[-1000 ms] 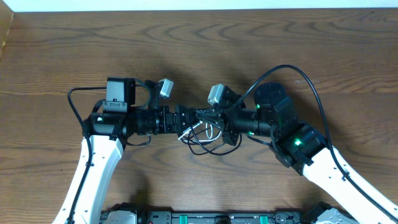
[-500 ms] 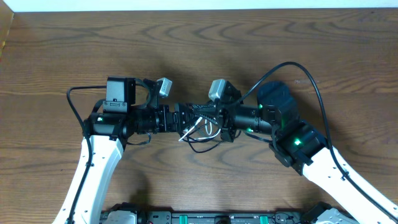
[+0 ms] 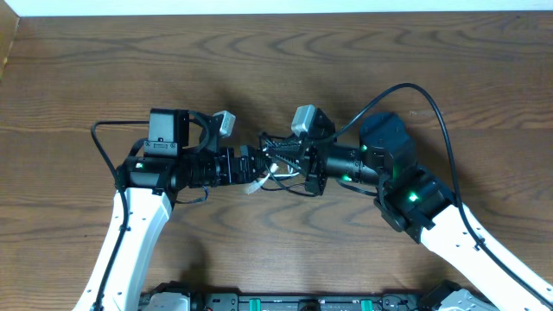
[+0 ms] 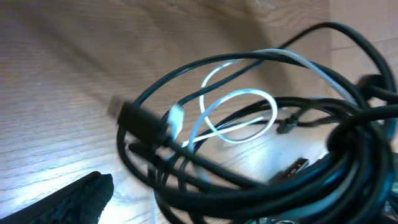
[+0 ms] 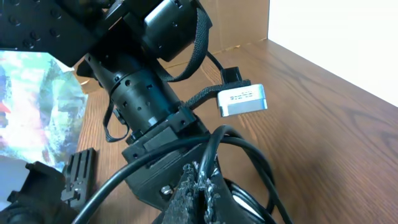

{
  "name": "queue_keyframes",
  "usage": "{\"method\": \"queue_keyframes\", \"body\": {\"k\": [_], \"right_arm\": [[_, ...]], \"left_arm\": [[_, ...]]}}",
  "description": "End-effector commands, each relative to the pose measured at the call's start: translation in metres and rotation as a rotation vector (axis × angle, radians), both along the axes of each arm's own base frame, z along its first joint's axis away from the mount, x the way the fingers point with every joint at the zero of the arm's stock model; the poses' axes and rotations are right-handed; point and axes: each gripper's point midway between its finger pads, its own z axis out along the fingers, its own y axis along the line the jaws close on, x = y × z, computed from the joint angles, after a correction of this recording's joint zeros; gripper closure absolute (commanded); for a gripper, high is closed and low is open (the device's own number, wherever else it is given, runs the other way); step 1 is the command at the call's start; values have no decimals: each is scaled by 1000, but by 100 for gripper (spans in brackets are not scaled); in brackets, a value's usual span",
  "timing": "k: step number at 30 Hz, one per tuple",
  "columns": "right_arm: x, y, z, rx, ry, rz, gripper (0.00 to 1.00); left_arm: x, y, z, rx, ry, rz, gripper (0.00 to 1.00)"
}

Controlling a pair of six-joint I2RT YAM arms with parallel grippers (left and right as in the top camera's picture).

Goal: Untangle cables

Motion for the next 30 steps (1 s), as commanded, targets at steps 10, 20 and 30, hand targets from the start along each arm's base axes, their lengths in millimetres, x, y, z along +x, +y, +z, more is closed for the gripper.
{"method": "queue_keyframes", "body": {"k": [10,20,30], "right_arm": [[-6,0,14,35,1,23,99],[-6,0,13,33,4,24,99],[-12,1,14,38,10,59,99]], "left_arm": [[6,16,-7,105,0,66,8],[3,10,-3,83,-43,-1,11],[-7,-9,14,46,-321,-314,9]]}}
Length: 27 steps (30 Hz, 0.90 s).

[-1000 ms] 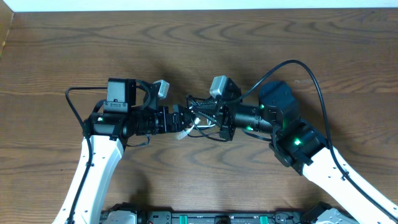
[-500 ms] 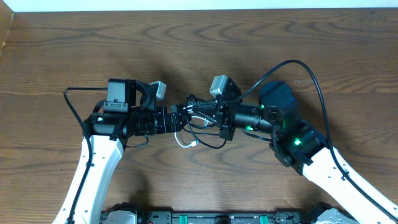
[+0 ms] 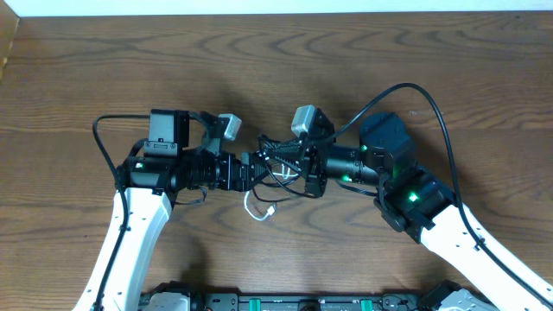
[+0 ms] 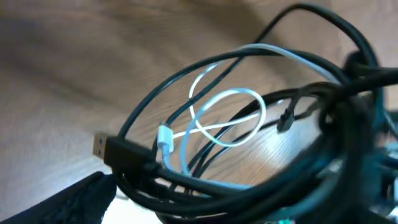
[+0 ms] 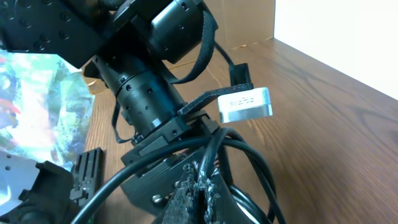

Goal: Untangle cables

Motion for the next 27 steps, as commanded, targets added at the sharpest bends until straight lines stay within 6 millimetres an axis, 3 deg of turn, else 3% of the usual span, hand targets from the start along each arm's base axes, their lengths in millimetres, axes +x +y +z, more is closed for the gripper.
{"method": "queue_keyframes", "body": {"k": [1,7,8,12,14,21,27], "right_arm": [[-9,0,14,32,-6,43,99],[-10,0,13,30,-2,46,99],[-9,0,13,30,-2,46,99],[-9,0,13,30,-3,43,99],[-8,0,13,29,-3,39,99],[-1,-7,11,30,27,10,99],[6,-14,6,17,60,-19,99]], "left_arm": [[-2,-6,12,13,-193,-169,9],[-1,-6,12,43,-283,-239,9],[-1,-6,12,42,-280,-240,16],[-3,-6,11,40,-268,-240,75],[-4,-6,11,40,-264,-240,92],[-2,-4,9,49,-239,-210,92],[9,17,-8,176,-157,-68,92]]}}
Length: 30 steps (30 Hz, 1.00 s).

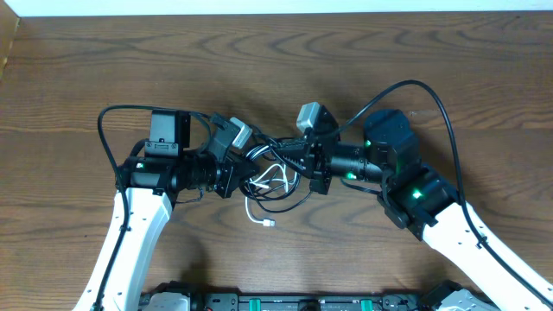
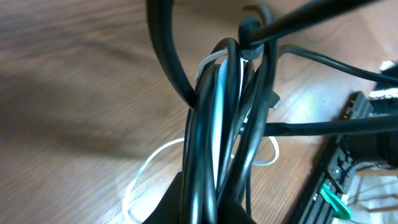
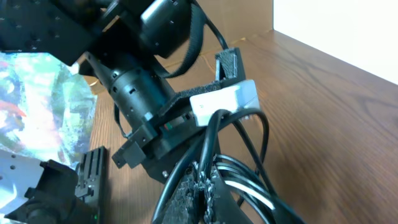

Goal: Untangle cables

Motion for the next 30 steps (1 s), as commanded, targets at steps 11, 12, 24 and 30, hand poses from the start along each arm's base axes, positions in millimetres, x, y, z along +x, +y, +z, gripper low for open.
{"method": "queue_keyframes", "body": {"k": [11,12,24,30], "right_arm": [[16,-21,1,8,95,-77,99],[17,-24,-2,-1,106,-87,99],[35,-54,-48,-156,250,-289,93],[35,-56,-51,-167,259,-296,56]], "left_arm": [[25,52,-23,229,107,385,92],[25,52,-23,229,107,386,92],[25,51,-23,225,111,390,92],[25,51,-22,220,112,386,92]]}}
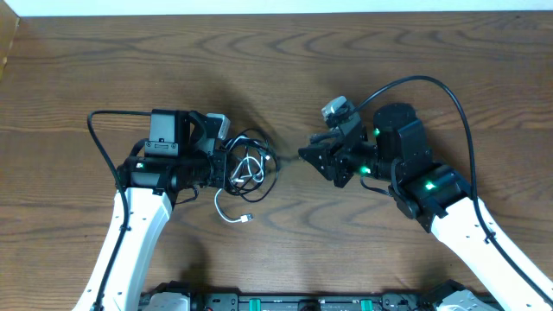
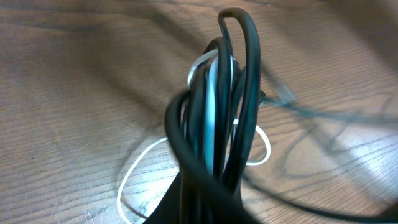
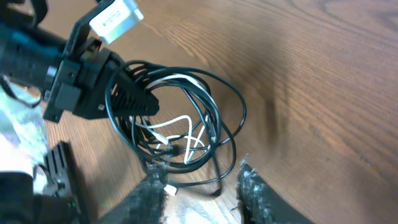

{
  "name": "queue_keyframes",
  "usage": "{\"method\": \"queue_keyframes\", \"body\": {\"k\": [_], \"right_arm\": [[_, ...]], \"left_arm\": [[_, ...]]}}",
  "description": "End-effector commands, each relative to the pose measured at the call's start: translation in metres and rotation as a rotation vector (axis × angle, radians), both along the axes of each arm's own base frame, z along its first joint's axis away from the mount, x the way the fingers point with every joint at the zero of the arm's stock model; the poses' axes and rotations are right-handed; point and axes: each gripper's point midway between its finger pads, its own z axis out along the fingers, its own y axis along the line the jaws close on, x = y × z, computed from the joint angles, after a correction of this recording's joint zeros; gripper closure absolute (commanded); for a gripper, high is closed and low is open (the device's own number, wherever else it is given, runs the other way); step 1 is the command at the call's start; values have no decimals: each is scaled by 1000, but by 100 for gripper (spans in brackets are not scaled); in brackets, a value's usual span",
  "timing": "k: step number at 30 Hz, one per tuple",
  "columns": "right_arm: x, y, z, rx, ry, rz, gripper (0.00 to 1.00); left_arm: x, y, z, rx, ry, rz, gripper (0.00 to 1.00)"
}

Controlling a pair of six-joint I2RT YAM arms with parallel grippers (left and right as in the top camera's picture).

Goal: Untangle cables

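A tangled bundle of black cables with a white cable (image 1: 248, 168) hangs from my left gripper (image 1: 230, 169), which is shut on it. In the left wrist view the bundle (image 2: 219, 106) stands upright out of the left gripper (image 2: 208, 202), and a white loop (image 2: 130, 180) lies on the wood. The white cable's end (image 1: 245, 218) trails toward the front. My right gripper (image 1: 308, 155) is open and apart from the bundle, to its right. The right wrist view has the right gripper (image 3: 202, 190) with nothing between its fingers, and the bundle (image 3: 180, 118) lies ahead of it.
A wooden table (image 1: 285, 60) carries everything. The right arm's own black supply cable (image 1: 436, 86) arcs over that arm. The left arm's cable (image 1: 97, 130) loops at its left. The table's far edge (image 1: 276, 13) runs along the top.
My right gripper was shut on a black cable close to the left gripper. It is now open and farther right, clear of the bundle. The left gripper still holds the bundle, a little farther left.
First the two grippers met mid-table, the right shut on a black cable and the bundle lying in front of the left fingers. A second ago the left was shut on the bundle too. Now only the left holds it and the right stands open, away.
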Motion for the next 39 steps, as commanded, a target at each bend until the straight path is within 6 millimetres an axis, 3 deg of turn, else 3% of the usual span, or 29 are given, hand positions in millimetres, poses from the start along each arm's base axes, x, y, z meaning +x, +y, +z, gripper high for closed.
{"method": "queue_keyframes", "body": {"k": [1,9,12,17,24,32,39], "right_arm": [[4,-4,10,6,-22,-26,52],[3,-3,10,7,-22,-23,19],[-2,1,11,16,-26,13,11],[-25,20,17,28,-111,197,12],[-48,44,11,-11,-211,343,11],[-39,51,-11,-67,-201,331,13],[-39,58,-27,-66,-155,364,17]], "left_arm": [[3,1,7,-3,-20,13,92],[3,0,8,-10,-18,13,92],[0,-11,13,-76,-11,-16,92],[-1,-18,17,-153,31,34,92],[-11,-39,24,-230,52,-35,92],[-20,-59,24,-225,53,-109,92],[-22,-62,25,-225,52,-121,92]]}}
